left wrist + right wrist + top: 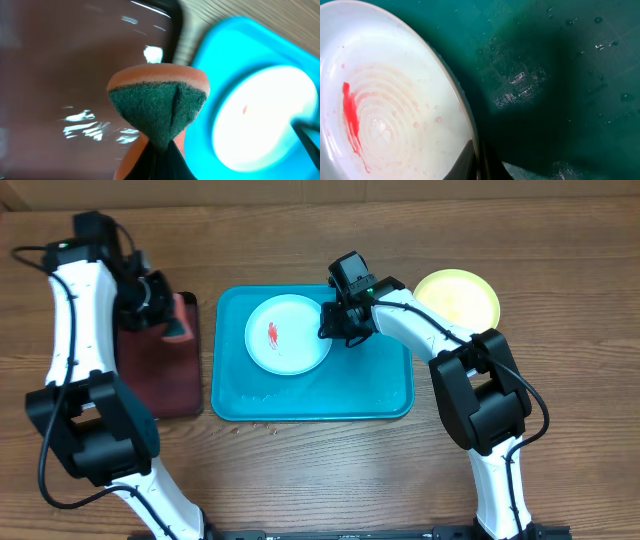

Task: Clean dirty plates on tray and stack at the side
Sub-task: 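Lift the sponge from the water tray and carry it onto the white plate, then scrub the white plate with the sponge while the right gripper holds it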

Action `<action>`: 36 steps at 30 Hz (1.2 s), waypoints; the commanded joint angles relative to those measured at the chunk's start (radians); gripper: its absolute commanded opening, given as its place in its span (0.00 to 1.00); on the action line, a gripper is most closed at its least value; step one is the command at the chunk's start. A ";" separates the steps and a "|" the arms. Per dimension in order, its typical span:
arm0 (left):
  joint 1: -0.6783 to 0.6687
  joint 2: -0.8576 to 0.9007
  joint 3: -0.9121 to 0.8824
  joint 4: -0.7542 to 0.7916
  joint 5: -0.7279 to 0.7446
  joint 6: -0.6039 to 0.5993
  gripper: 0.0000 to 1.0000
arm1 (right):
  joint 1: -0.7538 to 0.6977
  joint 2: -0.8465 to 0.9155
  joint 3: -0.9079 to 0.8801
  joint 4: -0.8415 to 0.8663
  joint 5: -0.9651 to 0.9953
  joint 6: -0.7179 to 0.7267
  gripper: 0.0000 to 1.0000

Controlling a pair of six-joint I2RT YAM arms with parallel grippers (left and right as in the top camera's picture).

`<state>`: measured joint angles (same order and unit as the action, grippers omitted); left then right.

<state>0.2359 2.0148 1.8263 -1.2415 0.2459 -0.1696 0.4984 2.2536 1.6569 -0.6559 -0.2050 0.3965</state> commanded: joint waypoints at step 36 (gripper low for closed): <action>-0.509 0.282 -0.013 0.182 -0.230 -0.146 0.04 | 0.005 0.053 -0.021 -0.029 0.074 0.004 0.06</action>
<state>-0.2752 2.2650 1.8183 -1.0256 0.1452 -0.2974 0.4999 2.2536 1.6600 -0.6643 -0.1944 0.3992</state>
